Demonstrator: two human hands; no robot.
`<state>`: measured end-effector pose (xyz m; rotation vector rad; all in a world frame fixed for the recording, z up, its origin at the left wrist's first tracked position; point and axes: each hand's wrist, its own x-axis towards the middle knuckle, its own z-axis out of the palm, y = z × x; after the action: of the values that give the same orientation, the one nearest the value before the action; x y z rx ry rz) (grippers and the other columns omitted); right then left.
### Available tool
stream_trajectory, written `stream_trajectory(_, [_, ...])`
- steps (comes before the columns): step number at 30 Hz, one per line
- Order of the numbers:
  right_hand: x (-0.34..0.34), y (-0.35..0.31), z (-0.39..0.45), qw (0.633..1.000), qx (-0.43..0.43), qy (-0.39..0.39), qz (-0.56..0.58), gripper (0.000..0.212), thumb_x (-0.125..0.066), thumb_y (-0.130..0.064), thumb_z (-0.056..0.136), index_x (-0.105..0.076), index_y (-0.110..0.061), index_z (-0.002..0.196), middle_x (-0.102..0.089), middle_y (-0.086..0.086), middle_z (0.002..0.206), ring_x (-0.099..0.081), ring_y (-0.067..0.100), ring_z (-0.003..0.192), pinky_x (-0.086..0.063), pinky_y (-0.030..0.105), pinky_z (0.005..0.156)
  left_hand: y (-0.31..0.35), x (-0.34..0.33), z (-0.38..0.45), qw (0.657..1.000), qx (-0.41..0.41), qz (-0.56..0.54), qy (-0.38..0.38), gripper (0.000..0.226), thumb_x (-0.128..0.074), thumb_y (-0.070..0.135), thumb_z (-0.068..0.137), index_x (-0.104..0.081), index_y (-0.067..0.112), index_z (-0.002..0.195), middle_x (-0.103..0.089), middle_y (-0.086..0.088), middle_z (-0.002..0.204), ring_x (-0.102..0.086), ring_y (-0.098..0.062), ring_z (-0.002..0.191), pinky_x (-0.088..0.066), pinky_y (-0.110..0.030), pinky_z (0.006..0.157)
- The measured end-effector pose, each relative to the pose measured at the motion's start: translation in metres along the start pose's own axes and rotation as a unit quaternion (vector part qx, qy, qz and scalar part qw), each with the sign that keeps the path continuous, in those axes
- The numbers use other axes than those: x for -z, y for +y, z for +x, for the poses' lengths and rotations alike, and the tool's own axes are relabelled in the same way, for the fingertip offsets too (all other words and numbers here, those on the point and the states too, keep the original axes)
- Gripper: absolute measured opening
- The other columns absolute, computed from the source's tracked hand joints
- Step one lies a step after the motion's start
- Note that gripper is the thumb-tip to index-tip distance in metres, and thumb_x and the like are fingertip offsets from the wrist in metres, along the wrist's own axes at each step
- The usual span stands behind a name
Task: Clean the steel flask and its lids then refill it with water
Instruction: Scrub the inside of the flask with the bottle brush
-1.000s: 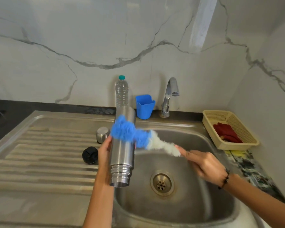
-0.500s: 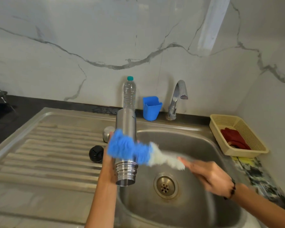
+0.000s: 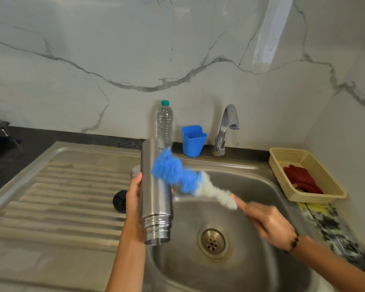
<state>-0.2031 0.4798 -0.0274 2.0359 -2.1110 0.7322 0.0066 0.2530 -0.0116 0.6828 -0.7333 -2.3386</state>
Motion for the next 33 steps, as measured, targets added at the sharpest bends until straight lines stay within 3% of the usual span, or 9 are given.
stream_trajectory(4, [-0.003, -0.007, -0.033, 0.998, 0.006, -0.048, 0.028, 0.055, -0.037, -0.02, 0.095, -0.025, -0.028, 0.147, -0.057, -0.004, 0.069, -0.05, 0.005, 0.057, -0.043, 0.017, 0.054, 0.001, 0.006, 0.001, 0.999, 0.006, -0.048, -0.007, 0.055, -0.053, 0.048, 0.085, -0.061, 0.004, 0.116, -0.071, -0.015, 0.094, -0.071, -0.026, 0.076, -0.058, -0.038, 0.068])
stream_trajectory(7, [-0.008, -0.002, -0.026, 0.998, -0.055, -0.014, 0.034, 0.064, -0.039, -0.018, 0.087, -0.024, -0.035, 0.146, -0.069, 0.0, 0.083, -0.065, 0.013, 0.07, -0.052, 0.025, 0.063, -0.007, -0.002, 0.001, 1.0, 0.018, -0.012, 0.02, 0.054, -0.057, 0.045, 0.085, -0.058, 0.004, 0.119, -0.071, -0.016, 0.088, -0.069, -0.026, 0.07, -0.058, -0.033, 0.058])
stream_trajectory(11, [-0.007, -0.009, 0.008, 0.989, -0.127, 0.073, 0.026, 0.062, -0.034, -0.024, 0.088, -0.019, -0.045, 0.144, -0.066, 0.002, 0.072, -0.06, 0.009, 0.059, -0.047, 0.022, 0.058, -0.011, -0.016, 0.001, 0.998, 0.036, 0.034, 0.026, 0.069, -0.066, 0.033, 0.072, -0.049, 0.002, 0.131, -0.062, -0.032, 0.115, -0.065, -0.039, 0.095, -0.054, -0.042, 0.072])
stream_trajectory(15, [-0.008, -0.033, 0.023, 0.987, -0.124, 0.102, 0.01, 0.06, -0.035, -0.026, 0.087, -0.021, -0.041, 0.144, -0.058, -0.004, 0.062, -0.052, 0.007, 0.05, -0.043, 0.021, 0.05, -0.011, -0.02, -0.001, 0.992, 0.012, 0.12, 0.024, 0.074, -0.077, 0.043, 0.063, -0.053, 0.009, 0.124, -0.065, -0.031, 0.109, -0.068, -0.038, 0.09, -0.058, -0.041, 0.066])
stream_trajectory(20, [-0.025, -0.057, 0.018, 0.989, -0.121, 0.087, 0.009, 0.064, -0.033, -0.026, 0.085, -0.016, -0.044, 0.144, -0.062, -0.002, 0.062, -0.056, 0.009, 0.05, -0.051, 0.03, 0.046, -0.006, -0.013, 0.002, 0.982, -0.049, 0.176, 0.046, 0.071, -0.084, 0.04, 0.056, -0.058, 0.019, 0.118, -0.066, -0.024, 0.111, -0.063, -0.043, 0.101, -0.052, -0.059, 0.087])
stream_trajectory(24, [-0.039, -0.06, 0.024, 0.979, -0.144, 0.143, 0.033, 0.079, -0.046, -0.012, 0.085, -0.013, -0.064, 0.135, -0.063, 0.002, 0.06, -0.055, 0.011, 0.053, -0.045, 0.025, 0.049, -0.008, -0.014, 0.002, 0.985, -0.054, 0.16, 0.039, 0.087, -0.087, 0.049, 0.05, -0.057, 0.012, 0.123, -0.065, -0.026, 0.112, -0.063, -0.042, 0.097, -0.054, -0.052, 0.08])
stream_trajectory(26, [-0.045, -0.061, 0.021, 0.971, -0.166, 0.161, 0.06, 0.087, -0.052, -0.004, 0.087, -0.015, -0.071, 0.128, -0.064, 0.006, 0.063, -0.057, 0.013, 0.059, -0.045, 0.023, 0.051, -0.008, -0.014, 0.002, 0.985, -0.061, 0.152, 0.053, 0.07, -0.08, 0.043, 0.057, -0.059, 0.014, 0.117, -0.069, -0.016, 0.098, -0.066, -0.031, 0.085, -0.055, -0.043, 0.07])
stream_trajectory(29, [-0.048, -0.068, 0.016, 0.971, -0.15, 0.165, 0.09, 0.076, -0.049, -0.011, 0.085, -0.022, -0.065, 0.132, -0.06, 0.003, 0.059, -0.053, 0.012, 0.052, -0.043, 0.021, 0.05, -0.007, -0.016, 0.004, 0.987, -0.059, 0.14, 0.059, 0.053, -0.069, 0.036, 0.064, -0.059, 0.016, 0.111, -0.068, -0.007, 0.085, -0.065, -0.023, 0.076, -0.053, -0.036, 0.066])
stream_trajectory(33, [-0.05, -0.069, 0.019, 0.966, -0.181, 0.153, 0.105, 0.079, -0.047, -0.009, 0.082, -0.022, -0.065, 0.132, -0.048, -0.007, 0.05, -0.045, 0.006, 0.047, -0.034, 0.011, 0.048, -0.008, -0.014, 0.005, 0.989, -0.04, 0.122, 0.071, 0.051, -0.069, 0.039, 0.07, -0.059, 0.018, 0.116, -0.068, -0.011, 0.098, -0.065, -0.027, 0.089, -0.054, -0.04, 0.076])
